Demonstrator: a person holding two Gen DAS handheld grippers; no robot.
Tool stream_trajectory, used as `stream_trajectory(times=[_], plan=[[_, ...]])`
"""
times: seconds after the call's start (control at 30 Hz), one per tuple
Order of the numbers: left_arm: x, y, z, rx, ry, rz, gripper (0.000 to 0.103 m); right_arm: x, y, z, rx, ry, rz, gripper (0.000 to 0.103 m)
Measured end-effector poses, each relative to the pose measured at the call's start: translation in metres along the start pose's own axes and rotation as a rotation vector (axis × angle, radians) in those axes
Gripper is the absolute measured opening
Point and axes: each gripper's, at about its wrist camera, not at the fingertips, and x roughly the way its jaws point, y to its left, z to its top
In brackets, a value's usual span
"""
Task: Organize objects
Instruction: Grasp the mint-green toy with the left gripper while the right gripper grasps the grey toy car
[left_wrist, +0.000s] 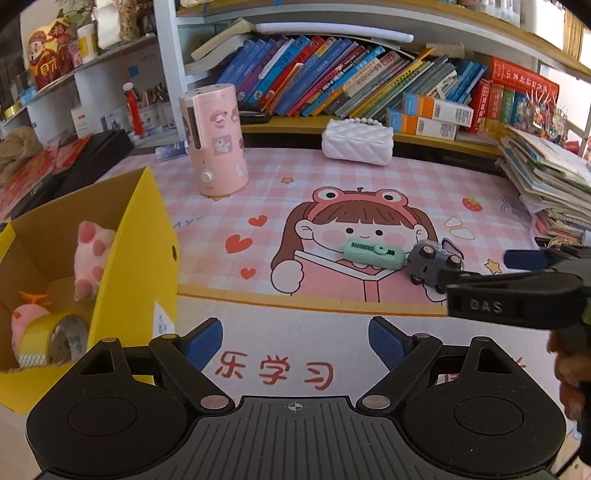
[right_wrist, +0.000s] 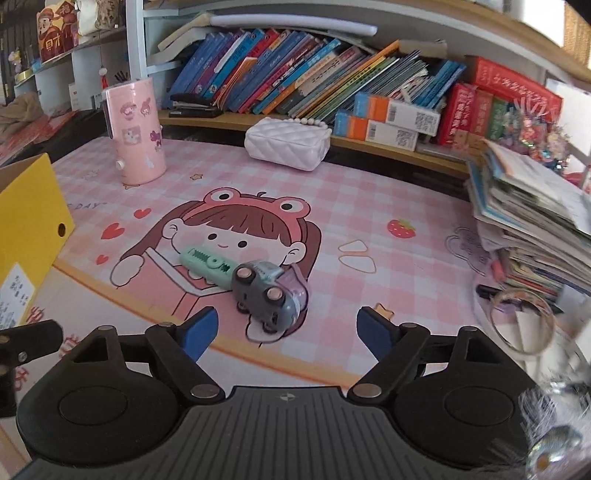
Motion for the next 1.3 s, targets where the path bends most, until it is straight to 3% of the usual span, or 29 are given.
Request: stream_trajectory(times=[0.3,0.43,0.5,0.57,1.0,1.3], plan=[[0.016,-0.009,0.01,0.02,0.022,0.006,0.088,0.049,0.001,0.012,-0.075,0.031,0.059,0.076],[0.024,-0.011,0.013,0.022,0.03,0.002,0.088,0.062,0.002,0.012,-0.1,0.067,0.091,0.057],[0.029,-0.012,0.015,0.022,0.031,-0.002,0.088,0.061,0.0,0.013,-0.093,0.064,0.103,0.053],[0.034,-0.014,0.017,0.02,0.034,-0.007,0.088,0.057,-0.005,0.015,-0.072,0.059,0.121,0.035],[0.093,-0.046,0.039,0.019,0.047,-0.082,0.088,0.002,-0.046,0.011,0.06,-0.011,0.044,0.034],[0.128,-0.062,0.048,0.047,0.049,-0.065,0.087,-0.013,-0.064,0.002,0.101,-0.002,-0.006,0.034]])
